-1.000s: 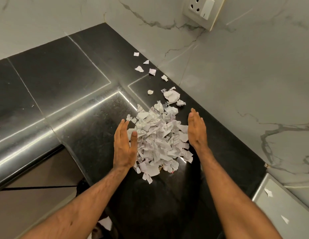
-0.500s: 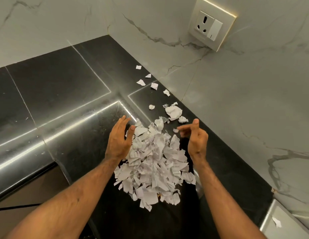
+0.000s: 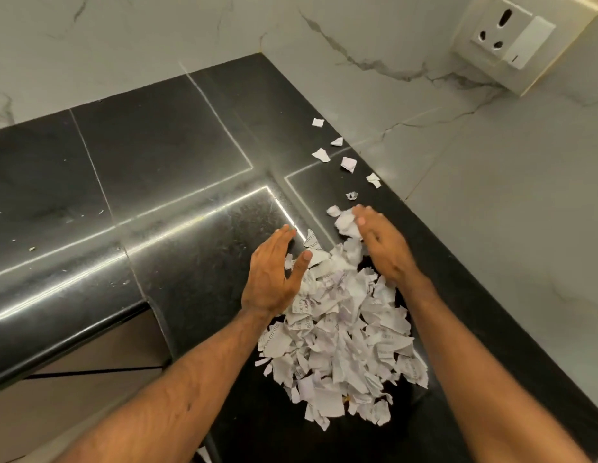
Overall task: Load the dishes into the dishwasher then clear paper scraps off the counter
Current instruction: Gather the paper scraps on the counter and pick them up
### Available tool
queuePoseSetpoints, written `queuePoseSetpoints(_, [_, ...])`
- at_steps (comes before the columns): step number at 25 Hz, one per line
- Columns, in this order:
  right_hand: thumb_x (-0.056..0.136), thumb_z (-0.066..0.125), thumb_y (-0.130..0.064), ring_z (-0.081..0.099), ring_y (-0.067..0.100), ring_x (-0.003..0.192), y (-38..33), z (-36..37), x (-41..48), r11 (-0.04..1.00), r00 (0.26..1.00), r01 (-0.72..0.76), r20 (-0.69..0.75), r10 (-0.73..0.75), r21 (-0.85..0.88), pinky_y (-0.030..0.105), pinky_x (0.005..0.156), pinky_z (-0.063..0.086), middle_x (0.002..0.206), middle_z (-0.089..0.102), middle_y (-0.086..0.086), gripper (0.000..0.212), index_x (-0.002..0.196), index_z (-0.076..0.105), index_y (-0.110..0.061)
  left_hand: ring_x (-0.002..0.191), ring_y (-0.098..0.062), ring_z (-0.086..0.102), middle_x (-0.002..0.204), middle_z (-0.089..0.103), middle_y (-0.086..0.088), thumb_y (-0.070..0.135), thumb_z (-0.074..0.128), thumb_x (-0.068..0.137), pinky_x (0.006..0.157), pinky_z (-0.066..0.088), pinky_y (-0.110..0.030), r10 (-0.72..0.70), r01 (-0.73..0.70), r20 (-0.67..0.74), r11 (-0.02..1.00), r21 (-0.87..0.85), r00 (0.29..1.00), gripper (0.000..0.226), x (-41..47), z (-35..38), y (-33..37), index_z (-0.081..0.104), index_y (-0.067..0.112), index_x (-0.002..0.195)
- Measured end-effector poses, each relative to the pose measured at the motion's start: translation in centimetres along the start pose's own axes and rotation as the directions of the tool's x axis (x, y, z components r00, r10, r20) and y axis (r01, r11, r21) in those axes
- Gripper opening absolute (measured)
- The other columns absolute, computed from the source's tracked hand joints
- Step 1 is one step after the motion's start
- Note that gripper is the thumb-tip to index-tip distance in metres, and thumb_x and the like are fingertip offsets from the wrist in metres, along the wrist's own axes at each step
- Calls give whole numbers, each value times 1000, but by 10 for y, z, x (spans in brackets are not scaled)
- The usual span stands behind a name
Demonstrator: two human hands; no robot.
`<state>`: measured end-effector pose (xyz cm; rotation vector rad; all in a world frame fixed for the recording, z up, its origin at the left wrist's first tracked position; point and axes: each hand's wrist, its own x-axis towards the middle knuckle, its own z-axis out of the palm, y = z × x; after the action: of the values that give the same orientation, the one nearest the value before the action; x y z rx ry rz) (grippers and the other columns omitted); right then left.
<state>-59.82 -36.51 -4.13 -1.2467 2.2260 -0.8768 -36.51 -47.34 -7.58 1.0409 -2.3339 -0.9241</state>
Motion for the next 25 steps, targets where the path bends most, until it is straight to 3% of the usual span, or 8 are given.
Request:
queuePoseSetpoints(2, [113,33,-50,18,-37,131,-20,11,-29,996,991,23,131,-34,84,17,119,18,153,36,-24,45,151,53,-37,151,-9,28,165,33,9,72,27,102,124,25,-41,8,-8,-7,1000,4,1000,71,0,1,0,34,29,159])
queuePoseSetpoints(4, [110,30,-57,39,-24,134,-31,14,-47,972,972,-16,231,-40,236,15,115,29,153,48,-19,49,143,63,-40,151,-8,28,165,33,9,71,25,103,125,25,-42,17,-17,-6,1000,22,1000,71,0,2,0,32,29,160])
queuePoseSetpoints(7, [110,32,-59,59,-3,129,-28,1,-19,944,998,-4,55,-14,330,24,112,44,140,66,-13,52,139,67,-35,152,-7,27,165,33,8,72,21,103,126,22,-46,39,-39,4,997,69,999,73,1,2,1,32,28,160])
queuePoseSetpoints(11, [110,37,-56,42,6,148,-7,-19,77,993,990,108,-102,-102,50,33,126,29,158,51,-8,54,151,55,-27,153,-6,23,166,30,10,73,21,102,127,19,-45,54,-56,26,996,70,998,74,0,3,3,30,29,160])
queuePoseSetpoints(14, [109,37,-57,31,17,154,7,-19,140,982,992,116,-41,-123,-152,29,127,17,166,39,6,64,157,44,-16,154,-5,20,166,29,10,73,24,101,127,19,-46,46,-47,21,997,63,999,73,1,3,2,31,29,159])
queuePoseSetpoints(17, [103,27,-70,17,16,160,16,0,151,970,997,67,64,-53,-235,39,131,10,173,25,2,79,164,33,-19,154,-5,20,166,30,9,73,25,101,126,21,-48,32,-34,19,997,64,999,73,1,0,2,31,29,159])
queuePoseSetpoints(20, [107,29,-64,15,10,160,12,18,118,974,989,129,94,-113,-186,44,132,11,172,27,-3,68,162,37,-24,154,-5,19,166,29,9,72,27,102,125,21,-47,36,-36,12,997,62,999,73,1,-2,2,31,28,160])
queuePoseSetpoints(25, [109,24,-64,22,-6,154,-20,28,23,983,959,179,230,-167,-33,27,128,15,166,37,-16,58,157,46,-37,154,-5,20,166,29,9,73,28,101,125,22,-46,35,-35,6,997,64,999,74,1,1,0,30,28,160])
